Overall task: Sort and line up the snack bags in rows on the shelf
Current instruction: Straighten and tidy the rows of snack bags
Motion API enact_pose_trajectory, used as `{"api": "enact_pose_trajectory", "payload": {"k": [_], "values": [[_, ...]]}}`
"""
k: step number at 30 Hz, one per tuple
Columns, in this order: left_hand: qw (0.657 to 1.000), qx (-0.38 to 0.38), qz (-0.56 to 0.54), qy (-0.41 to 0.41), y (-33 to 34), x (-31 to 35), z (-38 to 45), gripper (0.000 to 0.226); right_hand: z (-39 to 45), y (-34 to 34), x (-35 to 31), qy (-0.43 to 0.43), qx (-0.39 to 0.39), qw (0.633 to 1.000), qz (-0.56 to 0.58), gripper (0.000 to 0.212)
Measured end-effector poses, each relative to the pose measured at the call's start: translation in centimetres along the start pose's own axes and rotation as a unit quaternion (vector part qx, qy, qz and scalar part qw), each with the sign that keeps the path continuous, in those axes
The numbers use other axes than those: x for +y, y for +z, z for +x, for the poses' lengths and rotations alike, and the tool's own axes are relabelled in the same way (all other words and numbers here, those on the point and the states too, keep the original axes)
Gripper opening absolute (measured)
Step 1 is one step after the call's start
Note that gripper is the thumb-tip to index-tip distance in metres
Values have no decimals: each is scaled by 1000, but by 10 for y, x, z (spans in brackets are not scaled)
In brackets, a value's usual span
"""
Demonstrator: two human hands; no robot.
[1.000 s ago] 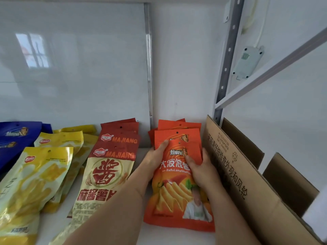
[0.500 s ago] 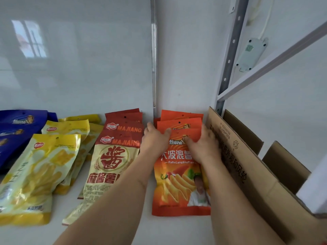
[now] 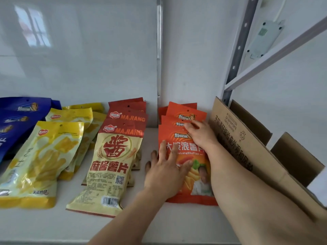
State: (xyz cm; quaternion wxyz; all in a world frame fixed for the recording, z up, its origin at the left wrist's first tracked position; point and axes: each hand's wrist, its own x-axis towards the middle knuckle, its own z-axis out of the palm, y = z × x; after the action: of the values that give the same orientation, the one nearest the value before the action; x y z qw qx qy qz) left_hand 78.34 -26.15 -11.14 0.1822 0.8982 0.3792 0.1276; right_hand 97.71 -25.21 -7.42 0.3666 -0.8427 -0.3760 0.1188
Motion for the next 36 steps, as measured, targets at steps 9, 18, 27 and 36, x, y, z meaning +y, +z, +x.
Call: {"api": "enact_pose_trajectory", "payload": {"k": [9,18,27,36], "values": [[997,-25,63,37,14,-21,18,130,11,6,4,62,-55,994,76,64],[1000,-1,-4,4,7,-10,5,91,-6,2,-5,44,6,998,53,59],[994,69,-84,-10,-32,2,-3,67,-35,-25,-43,-49,159,981,-97,51],[959,232,-157,47,-132,19,-13,51,-95,-75,-85,-111,106,988,2,43]]}}
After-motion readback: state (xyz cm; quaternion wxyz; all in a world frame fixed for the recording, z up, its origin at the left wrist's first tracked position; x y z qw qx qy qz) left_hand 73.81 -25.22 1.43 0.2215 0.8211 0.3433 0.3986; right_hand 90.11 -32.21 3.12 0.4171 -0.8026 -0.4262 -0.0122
